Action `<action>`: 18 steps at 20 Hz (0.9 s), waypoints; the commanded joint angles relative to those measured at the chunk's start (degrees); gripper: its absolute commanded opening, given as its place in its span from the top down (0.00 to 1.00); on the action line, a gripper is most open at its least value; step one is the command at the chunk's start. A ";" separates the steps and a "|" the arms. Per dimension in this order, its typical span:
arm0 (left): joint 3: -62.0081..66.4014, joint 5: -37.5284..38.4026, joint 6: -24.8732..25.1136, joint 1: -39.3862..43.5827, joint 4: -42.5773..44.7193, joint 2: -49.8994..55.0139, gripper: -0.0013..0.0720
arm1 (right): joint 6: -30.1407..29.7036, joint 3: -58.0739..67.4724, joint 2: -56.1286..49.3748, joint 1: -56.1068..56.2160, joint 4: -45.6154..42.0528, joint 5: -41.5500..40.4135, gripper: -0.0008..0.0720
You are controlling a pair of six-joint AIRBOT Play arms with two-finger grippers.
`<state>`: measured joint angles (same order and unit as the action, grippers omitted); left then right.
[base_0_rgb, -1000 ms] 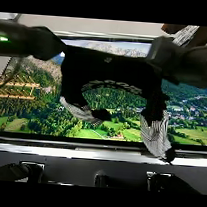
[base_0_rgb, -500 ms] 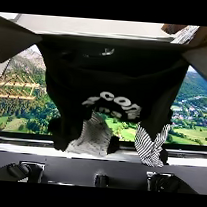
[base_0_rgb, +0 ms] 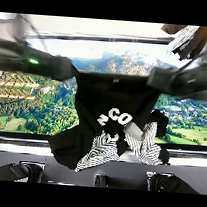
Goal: Fold the clothes and pants, and hang the long-sleeved shirts on hangers.
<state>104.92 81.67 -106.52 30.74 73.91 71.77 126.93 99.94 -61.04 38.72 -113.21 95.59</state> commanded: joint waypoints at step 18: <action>-26.49 -21.73 1.03 -0.20 -5.33 3.78 0.95 | 6.95 -32.76 -1.44 -13.40 25.07 -24.59 0.95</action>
<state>78.39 61.28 -103.98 30.68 69.01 76.51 134.58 67.37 -64.10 25.96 -90.28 65.19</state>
